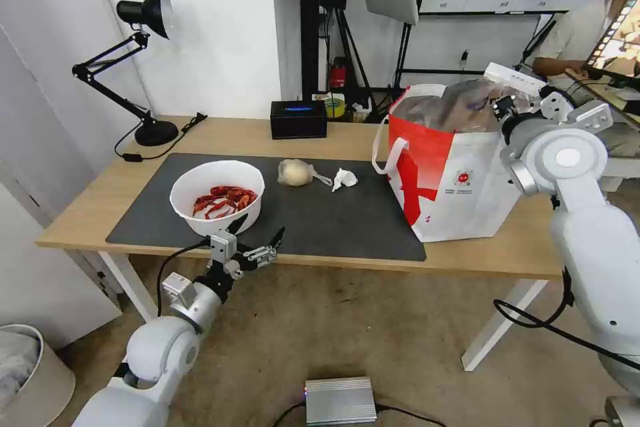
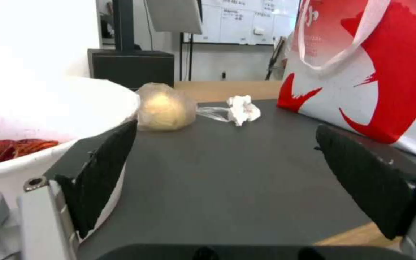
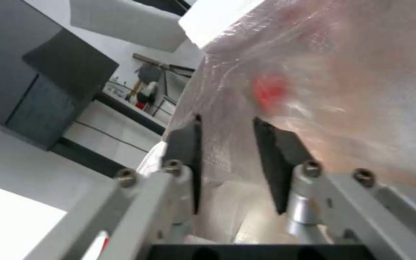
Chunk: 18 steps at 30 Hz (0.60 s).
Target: Pick up the trash from the table and place it into the takeout bag.
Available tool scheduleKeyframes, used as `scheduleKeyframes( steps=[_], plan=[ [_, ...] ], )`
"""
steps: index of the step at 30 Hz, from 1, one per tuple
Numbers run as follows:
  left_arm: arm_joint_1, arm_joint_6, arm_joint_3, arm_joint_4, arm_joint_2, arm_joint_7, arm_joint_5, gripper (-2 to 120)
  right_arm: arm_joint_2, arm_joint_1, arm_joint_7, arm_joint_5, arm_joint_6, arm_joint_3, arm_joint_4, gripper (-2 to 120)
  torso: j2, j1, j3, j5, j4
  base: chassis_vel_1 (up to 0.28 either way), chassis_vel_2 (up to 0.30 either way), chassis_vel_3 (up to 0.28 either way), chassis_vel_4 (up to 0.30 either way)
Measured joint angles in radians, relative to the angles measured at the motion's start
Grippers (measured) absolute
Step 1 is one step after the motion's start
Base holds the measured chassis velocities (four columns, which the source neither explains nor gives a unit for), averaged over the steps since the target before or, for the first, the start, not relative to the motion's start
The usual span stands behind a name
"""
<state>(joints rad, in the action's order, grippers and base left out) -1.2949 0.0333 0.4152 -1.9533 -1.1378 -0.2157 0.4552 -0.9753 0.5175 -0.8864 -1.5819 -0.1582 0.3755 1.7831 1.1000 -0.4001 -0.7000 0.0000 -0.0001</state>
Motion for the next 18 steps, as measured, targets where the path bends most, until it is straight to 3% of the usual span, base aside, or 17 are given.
scheduleKeyframes(
  steps=[7,10,12,13,18],
  plan=[
    [0.000,0.000,0.004,-0.005,-0.001,0.000,0.000,100,0.006,0.024,0.051,0.015,0.002,0.011,0.027,57,0.000,0.000,0.000,0.0000,0.0000,0.000,0.000,0.000,0.000],
    [-0.001,0.000,0.011,-0.011,-0.001,0.000,0.001,100,0.024,0.070,0.183,0.074,0.042,0.015,0.065,73,0.000,0.000,0.000,0.0000,0.0000,0.000,0.000,0.000,0.000],
    [-0.002,0.000,0.012,-0.011,-0.001,0.000,0.001,100,0.026,0.076,0.198,0.079,0.047,0.016,0.070,75,0.000,0.000,0.000,0.0000,0.0000,0.000,0.000,0.000,0.000],
    [-0.004,0.000,0.016,-0.016,-0.001,0.000,0.002,100,0.039,0.106,0.274,0.109,0.074,0.019,0.099,85,0.000,0.000,0.000,0.0001,0.0001,0.000,0.000,0.000,0.000],
    [-0.007,0.000,0.026,-0.025,-0.003,0.001,0.004,100,0.073,0.168,0.400,0.170,0.119,0.019,0.144,97,0.000,0.000,0.000,0.0001,0.0000,0.000,0.000,0.000,0.000]
  ],
)
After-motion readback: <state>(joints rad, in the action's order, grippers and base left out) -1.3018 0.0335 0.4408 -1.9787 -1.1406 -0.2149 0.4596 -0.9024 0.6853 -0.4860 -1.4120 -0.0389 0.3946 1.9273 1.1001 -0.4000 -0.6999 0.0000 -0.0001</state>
